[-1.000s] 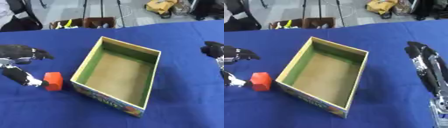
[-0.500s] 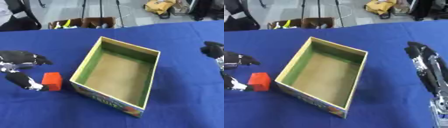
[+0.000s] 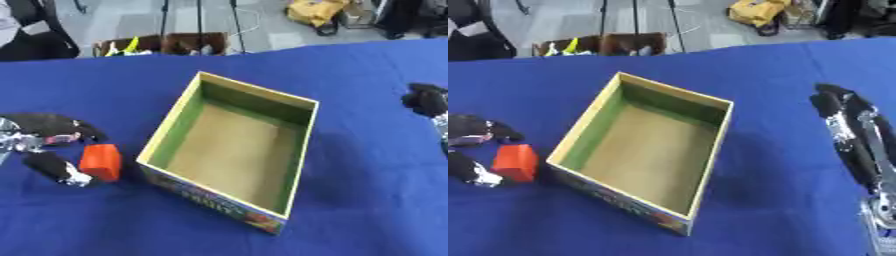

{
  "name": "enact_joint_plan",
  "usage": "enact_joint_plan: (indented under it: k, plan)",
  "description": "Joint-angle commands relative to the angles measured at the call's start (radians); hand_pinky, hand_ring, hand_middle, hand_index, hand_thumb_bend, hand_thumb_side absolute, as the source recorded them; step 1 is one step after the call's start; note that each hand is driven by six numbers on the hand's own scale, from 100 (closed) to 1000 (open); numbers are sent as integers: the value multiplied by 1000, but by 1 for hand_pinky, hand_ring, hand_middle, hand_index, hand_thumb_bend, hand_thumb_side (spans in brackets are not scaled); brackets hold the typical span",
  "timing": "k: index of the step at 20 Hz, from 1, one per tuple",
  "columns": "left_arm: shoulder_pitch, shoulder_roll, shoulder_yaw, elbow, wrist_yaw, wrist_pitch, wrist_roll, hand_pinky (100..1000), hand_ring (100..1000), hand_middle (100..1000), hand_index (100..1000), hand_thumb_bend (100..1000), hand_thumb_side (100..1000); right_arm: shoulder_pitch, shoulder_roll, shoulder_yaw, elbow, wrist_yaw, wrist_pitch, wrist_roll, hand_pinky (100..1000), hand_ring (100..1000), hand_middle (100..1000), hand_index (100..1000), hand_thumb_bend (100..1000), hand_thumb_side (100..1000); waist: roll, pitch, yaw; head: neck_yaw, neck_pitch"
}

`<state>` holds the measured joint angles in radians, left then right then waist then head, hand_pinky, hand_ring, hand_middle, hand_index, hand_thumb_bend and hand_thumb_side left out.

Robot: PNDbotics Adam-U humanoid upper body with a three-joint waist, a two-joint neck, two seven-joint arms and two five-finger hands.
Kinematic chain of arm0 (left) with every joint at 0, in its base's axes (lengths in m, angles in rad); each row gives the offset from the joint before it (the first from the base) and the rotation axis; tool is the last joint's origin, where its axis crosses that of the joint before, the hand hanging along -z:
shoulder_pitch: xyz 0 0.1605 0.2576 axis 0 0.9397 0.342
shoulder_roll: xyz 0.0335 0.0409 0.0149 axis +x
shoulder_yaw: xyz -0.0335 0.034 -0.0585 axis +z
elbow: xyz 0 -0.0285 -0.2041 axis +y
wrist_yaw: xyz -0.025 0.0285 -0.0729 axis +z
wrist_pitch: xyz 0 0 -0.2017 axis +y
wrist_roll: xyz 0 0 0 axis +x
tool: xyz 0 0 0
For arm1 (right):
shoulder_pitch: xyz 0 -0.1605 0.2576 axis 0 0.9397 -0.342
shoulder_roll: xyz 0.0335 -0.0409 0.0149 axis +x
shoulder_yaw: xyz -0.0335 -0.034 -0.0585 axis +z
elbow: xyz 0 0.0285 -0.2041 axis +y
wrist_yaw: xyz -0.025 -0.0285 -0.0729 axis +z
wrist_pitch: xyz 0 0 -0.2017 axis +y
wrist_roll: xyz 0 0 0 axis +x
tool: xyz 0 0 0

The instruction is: Pick up objects on the table and place them in the box.

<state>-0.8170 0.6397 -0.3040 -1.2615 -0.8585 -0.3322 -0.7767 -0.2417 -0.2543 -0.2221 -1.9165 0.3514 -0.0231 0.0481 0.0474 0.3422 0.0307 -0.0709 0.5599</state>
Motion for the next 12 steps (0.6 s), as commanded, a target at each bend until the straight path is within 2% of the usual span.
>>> enact_joint_plan:
  k: [1,5,12]
  plan:
    - [-20,12,6,5,-1,-135,-130,600,792,789,955,545,831,-8,-17,-7,-8,7,-4,-1,838,773,696,850,462,1000,0,-17,-2,5,-12]
    - [-19,7,7,13,-8,-135,-130,573,770,737,917,536,818,-8,-16,-9,-7,8,-4,-2,838,773,696,850,461,1000,0,-15,-5,4,-14]
    - [-24,4,32,-29,-9,-98,-130,432,645,563,782,345,705,-7,-16,-11,-6,9,-4,-2,839,773,697,850,461,1000,0,-15,-2,2,-13]
